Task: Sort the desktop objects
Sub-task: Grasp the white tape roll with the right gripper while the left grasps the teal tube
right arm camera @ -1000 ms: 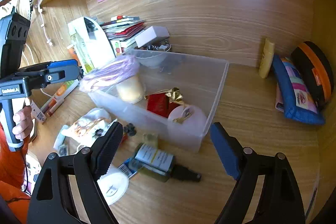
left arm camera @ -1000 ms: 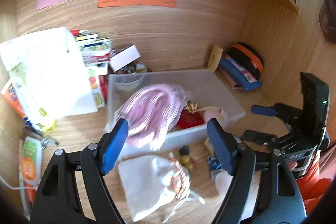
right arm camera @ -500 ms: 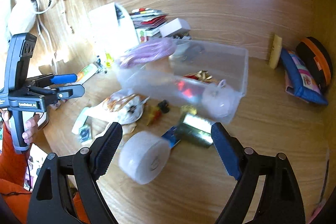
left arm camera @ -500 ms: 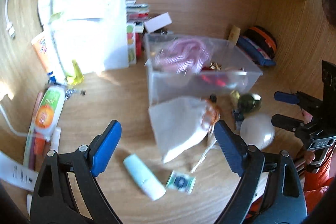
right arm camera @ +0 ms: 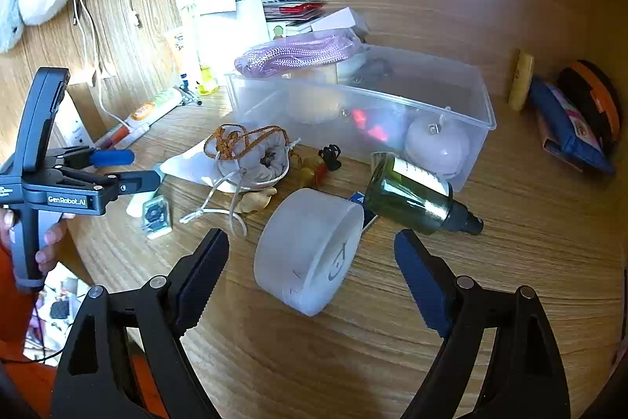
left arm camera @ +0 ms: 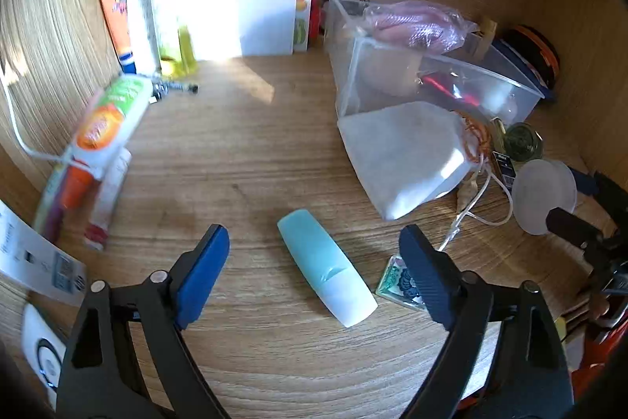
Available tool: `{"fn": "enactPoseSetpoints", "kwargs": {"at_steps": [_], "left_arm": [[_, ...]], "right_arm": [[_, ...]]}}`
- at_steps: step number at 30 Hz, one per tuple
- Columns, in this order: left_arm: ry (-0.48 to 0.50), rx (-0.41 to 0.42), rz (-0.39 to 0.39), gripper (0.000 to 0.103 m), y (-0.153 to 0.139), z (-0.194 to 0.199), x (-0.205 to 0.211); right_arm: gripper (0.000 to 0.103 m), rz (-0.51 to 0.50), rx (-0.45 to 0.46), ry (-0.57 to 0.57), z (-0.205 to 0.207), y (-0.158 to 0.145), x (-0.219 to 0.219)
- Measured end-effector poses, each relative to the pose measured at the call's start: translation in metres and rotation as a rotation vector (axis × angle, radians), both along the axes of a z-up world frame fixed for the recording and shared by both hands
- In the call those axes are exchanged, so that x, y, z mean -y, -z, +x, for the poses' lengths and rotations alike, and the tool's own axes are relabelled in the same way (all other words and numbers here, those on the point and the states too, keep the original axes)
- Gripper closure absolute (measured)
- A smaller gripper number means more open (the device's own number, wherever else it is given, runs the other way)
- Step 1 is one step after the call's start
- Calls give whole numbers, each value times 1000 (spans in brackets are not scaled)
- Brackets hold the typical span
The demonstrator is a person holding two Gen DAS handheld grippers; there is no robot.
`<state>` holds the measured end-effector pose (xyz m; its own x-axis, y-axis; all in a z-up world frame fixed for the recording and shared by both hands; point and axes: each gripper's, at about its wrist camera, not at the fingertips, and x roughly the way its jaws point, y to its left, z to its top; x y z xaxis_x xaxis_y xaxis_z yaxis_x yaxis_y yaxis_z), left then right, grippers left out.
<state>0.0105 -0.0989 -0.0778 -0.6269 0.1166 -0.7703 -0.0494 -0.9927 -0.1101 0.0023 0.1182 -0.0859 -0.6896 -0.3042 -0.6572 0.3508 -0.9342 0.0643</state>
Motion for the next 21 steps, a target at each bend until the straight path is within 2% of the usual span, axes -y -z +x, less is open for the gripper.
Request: {"fn": "enactPoseSetpoints", "kwargs": {"at_steps": [1,3,5,7,11,12,16,18,21], "left_arm": [[1,4,1,29,1,0,-1],[8,10,1,36,3,1,-3],[7,12,-1,41,5,2,-6],[13,16,-8,50,7,3,-7],[16,8,-25,57,7,7,-8],[14,8,-27,61,7,7,-7],[5,4,-29,73,7,9,-1],[-4,1,-31,78,8,8,3],[-21,-13,-36,79,8,4,5]], "right_arm": [[20,0,-1,3,0,2,2],[20,-2,2,8,-1,4,4],[26,-3,11,15,-3,6,5],[41,4,20,13,-4,8,7],[55,13,35,12,-5,13,6],[62,15,35,13,-5,13,5],[75,1,38,8,-4,14,-2],[75,1,34,9,-4,14,-4],[75,-13,27,12,-5,15,-7]]}}
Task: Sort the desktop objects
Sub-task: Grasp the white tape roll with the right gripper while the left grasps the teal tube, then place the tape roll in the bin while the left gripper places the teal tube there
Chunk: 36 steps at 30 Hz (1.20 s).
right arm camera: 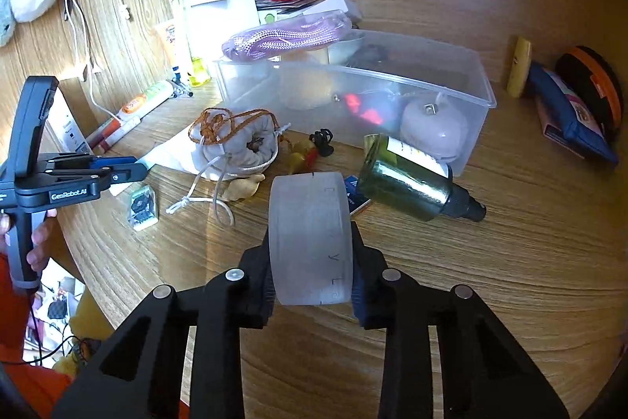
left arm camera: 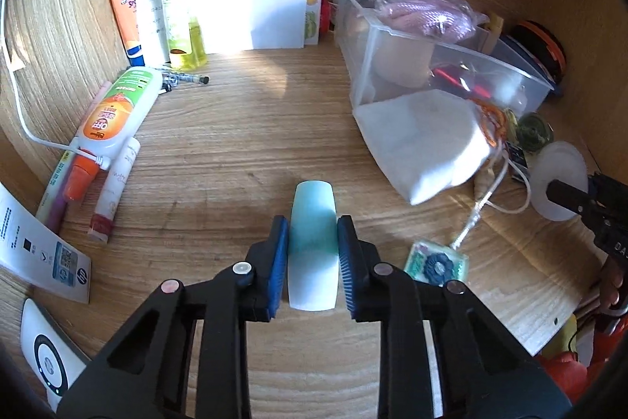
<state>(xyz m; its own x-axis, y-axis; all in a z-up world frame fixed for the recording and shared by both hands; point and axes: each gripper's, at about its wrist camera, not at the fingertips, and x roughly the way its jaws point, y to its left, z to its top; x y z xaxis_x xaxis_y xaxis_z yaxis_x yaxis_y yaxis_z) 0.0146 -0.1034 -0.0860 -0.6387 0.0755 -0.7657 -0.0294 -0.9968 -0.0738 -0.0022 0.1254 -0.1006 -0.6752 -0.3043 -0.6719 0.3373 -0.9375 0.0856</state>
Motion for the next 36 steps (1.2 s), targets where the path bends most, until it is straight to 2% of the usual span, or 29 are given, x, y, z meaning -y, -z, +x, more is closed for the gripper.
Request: {"fn": "enactPoseSetpoints", "kwargs": {"at_steps": [7,14,22,36], "left_arm": [[-51,-37,-8,79,-5,-2,-2],[-56,-134,-7,79,-32,7,-10],[-11,-204,-23,79,-53,5,-30],[96,-270,-10,79,-87,-31,-68]], "right_arm": [[76,-48,-24,1,2,-10,-7],[76,-50,-57,-2,3,-24,-12],[76,-48,-105,-14,1,-45,-15],[76,-61,-180,-9,-26,-84,-36]]}}
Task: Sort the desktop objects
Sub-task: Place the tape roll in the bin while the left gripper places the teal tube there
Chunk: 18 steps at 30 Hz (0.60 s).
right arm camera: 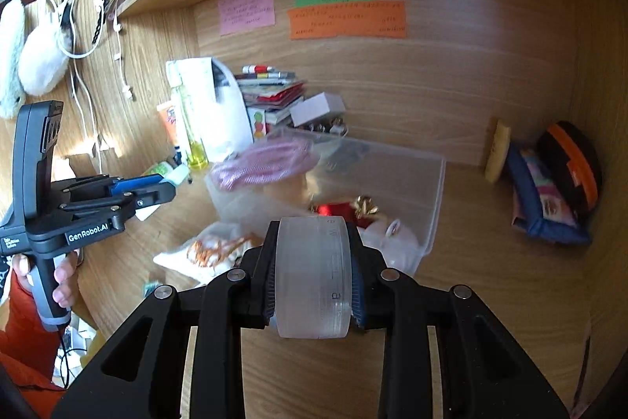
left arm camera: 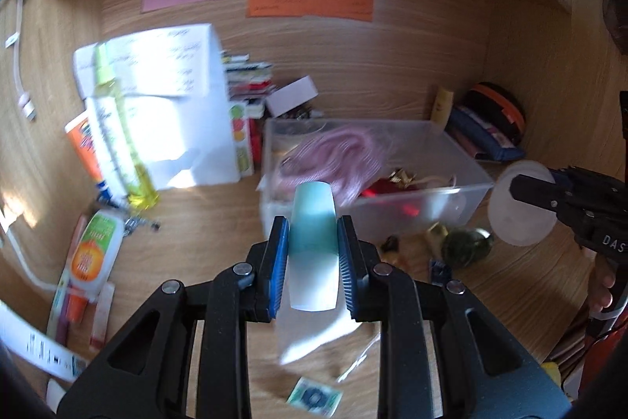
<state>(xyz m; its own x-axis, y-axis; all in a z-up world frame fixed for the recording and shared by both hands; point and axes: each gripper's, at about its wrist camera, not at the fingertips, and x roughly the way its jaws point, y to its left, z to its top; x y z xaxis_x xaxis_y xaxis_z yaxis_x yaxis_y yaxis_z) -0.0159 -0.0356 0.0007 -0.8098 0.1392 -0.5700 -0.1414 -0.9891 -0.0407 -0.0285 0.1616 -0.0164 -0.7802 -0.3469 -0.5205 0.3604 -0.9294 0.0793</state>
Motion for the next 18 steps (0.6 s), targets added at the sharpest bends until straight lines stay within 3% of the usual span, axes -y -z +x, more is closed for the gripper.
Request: {"fn": "enactPoseSetpoints", "kwargs": {"at_steps": [18], "left_arm": [[173,13,28,79,-11,-71,-59]], "right_arm": [[76,-31,-14,19,-63,-20,-29]]}}
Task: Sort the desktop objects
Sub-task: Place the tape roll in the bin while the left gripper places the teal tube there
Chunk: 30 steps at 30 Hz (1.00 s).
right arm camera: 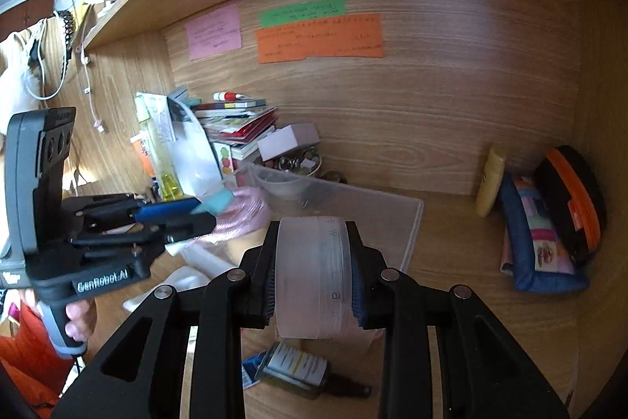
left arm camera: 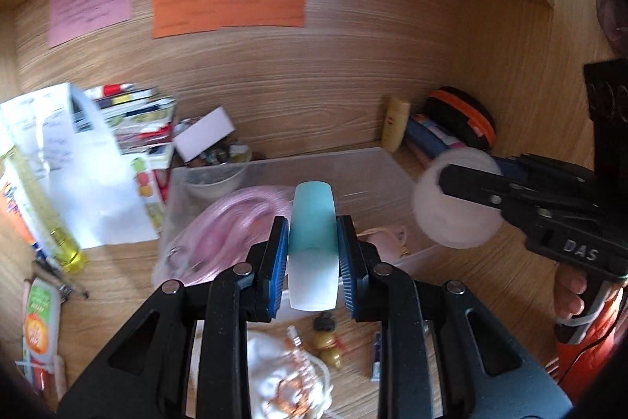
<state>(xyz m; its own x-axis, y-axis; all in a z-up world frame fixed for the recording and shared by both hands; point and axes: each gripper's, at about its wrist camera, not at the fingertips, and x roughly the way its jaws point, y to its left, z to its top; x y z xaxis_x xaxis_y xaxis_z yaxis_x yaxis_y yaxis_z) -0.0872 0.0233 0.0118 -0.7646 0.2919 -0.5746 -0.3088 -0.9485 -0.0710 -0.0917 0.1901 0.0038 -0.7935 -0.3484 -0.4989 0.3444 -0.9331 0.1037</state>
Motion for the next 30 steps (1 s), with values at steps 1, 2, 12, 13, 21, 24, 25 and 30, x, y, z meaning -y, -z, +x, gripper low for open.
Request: {"fn": "enactPoseSetpoints", "kwargs": {"at_steps": [1,2,12,13,21,24,25,30], "left_arm": [[17,4,0,79,1,-3,-5],[27,6,0,79,1,-5,-8],[43,81,-5,79,28,-33,-12],[39,87,-2,79,30,-34,-10],[-3,89,-10,79,37,-43,2],[-5,83,-19,79,38,-42,0],[-8,80,-31,79,38,-42,-2],[-9,67,-70,79,40,-41,-9]], "right_arm": [[76,-3,2,0,-5,-1,0],[76,-6,5,1,-8,-1,0],[76,-60,94,-26,-45,20,13],[76,-72,107,-33,-47,23,13],[76,-41,141,-13,-56,41,25],[76,-32,168,5,-62,49,26],[76,-26,176,8,-63,51,26],[76,11,185,1,-62,58,32]]}}
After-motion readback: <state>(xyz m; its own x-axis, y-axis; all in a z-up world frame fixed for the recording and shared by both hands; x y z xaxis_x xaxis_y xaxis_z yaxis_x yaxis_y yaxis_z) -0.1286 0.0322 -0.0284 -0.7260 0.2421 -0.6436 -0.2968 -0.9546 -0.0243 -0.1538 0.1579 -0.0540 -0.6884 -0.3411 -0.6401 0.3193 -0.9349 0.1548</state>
